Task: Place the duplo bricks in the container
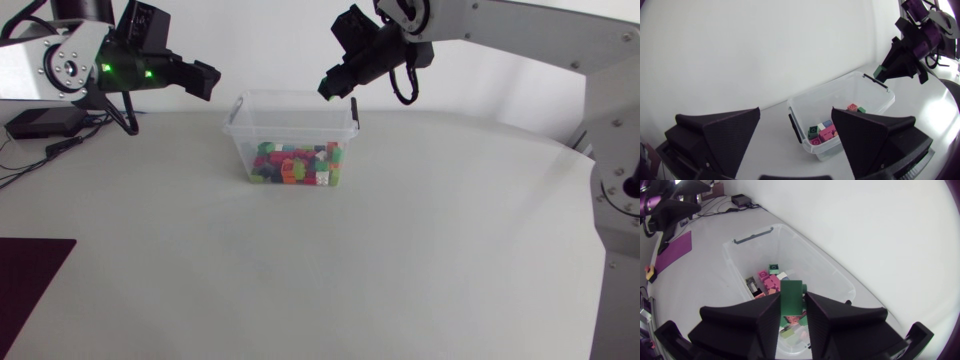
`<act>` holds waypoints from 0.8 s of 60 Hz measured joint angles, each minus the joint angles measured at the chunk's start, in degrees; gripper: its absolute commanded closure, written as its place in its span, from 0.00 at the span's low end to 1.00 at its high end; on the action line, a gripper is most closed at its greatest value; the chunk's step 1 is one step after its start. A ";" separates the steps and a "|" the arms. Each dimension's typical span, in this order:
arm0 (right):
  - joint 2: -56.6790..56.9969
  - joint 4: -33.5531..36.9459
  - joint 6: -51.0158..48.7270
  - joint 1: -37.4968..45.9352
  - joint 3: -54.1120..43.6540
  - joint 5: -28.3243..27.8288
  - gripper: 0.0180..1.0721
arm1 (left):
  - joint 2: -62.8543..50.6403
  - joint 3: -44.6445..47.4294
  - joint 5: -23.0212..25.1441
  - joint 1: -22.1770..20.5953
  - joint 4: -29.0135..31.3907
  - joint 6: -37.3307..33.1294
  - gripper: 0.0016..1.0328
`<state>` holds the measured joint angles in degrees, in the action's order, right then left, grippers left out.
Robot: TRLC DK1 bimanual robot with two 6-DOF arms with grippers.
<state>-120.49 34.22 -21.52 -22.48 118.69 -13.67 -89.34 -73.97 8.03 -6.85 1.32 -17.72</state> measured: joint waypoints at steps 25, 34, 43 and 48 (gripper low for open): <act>-6.21 -4.11 0.79 0.02 2.01 1.57 0.04 | 8.79 9.27 0.00 0.00 -2.99 0.00 0.04; -6.01 -8.46 1.31 0.04 1.05 3.87 0.04 | 12.44 13.16 0.00 0.11 -3.87 0.00 0.04; 0.68 -16.61 2.08 0.13 -8.94 8.76 0.04 | 17.84 18.34 -0.98 0.72 -6.34 0.02 0.04; 5.75 -19.74 2.54 0.59 -14.84 10.08 0.04 | 20.63 21.00 -2.19 0.76 -7.96 0.15 0.04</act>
<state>-114.74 14.48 -18.98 -21.89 103.85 -3.60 -68.71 -52.97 5.85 -6.09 -6.63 -17.56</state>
